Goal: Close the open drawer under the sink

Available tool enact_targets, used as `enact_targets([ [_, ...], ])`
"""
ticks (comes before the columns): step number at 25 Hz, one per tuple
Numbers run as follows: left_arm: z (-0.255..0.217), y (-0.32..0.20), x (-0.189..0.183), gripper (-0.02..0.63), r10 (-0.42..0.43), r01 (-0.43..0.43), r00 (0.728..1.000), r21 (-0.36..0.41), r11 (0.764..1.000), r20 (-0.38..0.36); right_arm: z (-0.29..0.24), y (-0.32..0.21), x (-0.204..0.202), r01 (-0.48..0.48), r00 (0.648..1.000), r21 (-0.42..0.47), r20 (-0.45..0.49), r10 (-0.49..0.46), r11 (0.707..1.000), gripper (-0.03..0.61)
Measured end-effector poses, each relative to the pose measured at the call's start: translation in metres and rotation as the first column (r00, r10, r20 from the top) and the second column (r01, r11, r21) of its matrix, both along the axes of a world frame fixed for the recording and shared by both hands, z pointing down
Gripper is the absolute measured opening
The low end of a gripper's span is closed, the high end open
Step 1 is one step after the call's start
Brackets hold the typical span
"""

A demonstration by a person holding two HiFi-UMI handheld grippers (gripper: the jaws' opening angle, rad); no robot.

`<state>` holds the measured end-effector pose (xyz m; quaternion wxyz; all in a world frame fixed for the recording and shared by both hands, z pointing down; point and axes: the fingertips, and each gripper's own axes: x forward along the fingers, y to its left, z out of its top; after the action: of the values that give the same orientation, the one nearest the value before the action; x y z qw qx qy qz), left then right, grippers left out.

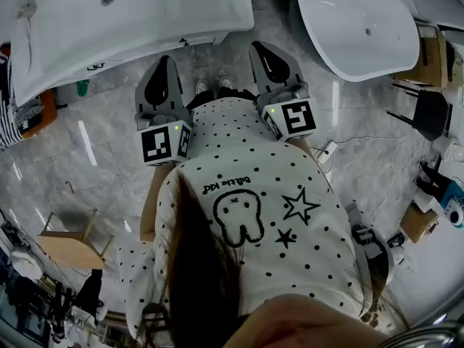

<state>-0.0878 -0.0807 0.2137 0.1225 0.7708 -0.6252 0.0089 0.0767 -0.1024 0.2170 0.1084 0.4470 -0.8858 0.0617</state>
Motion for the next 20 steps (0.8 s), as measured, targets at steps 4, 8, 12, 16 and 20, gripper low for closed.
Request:
enact_targets([
  [4,0.008,0.001,-0.002,0.005,0.008,-0.008,1.0,-0.014,1.0,-0.025,0.016,0.005,-0.013,0.041,0.997,-0.017,-0.058,-0.042,0.999,0.012],
  [8,0.011,0.001,-0.002,0.005,0.014,-0.015,0.999,-0.017,1.0,-0.048,0.021,0.012,-0.033,0.138,0.986,-0.022,-0.091,-0.139,0.99,0.012],
  [12,0.007,0.007,0.006,0.005,0.021,-0.022,0.999,-0.016,1.0,-0.024,0.023,0.021,-0.038,0.189,0.975,-0.02,-0.117,-0.19,0.982,0.012],
  [16,0.004,0.009,0.015,0.005,0.053,-0.053,0.999,-0.004,0.999,0.005,0.023,0.023,-0.037,0.195,0.973,-0.023,-0.119,-0.196,0.981,0.012],
  [20,0.005,0.01,0.021,0.005,0.071,-0.071,0.997,-0.008,0.997,0.017,0.025,0.026,-0.042,0.222,0.966,-0.033,-0.13,-0.225,0.974,0.012],
])
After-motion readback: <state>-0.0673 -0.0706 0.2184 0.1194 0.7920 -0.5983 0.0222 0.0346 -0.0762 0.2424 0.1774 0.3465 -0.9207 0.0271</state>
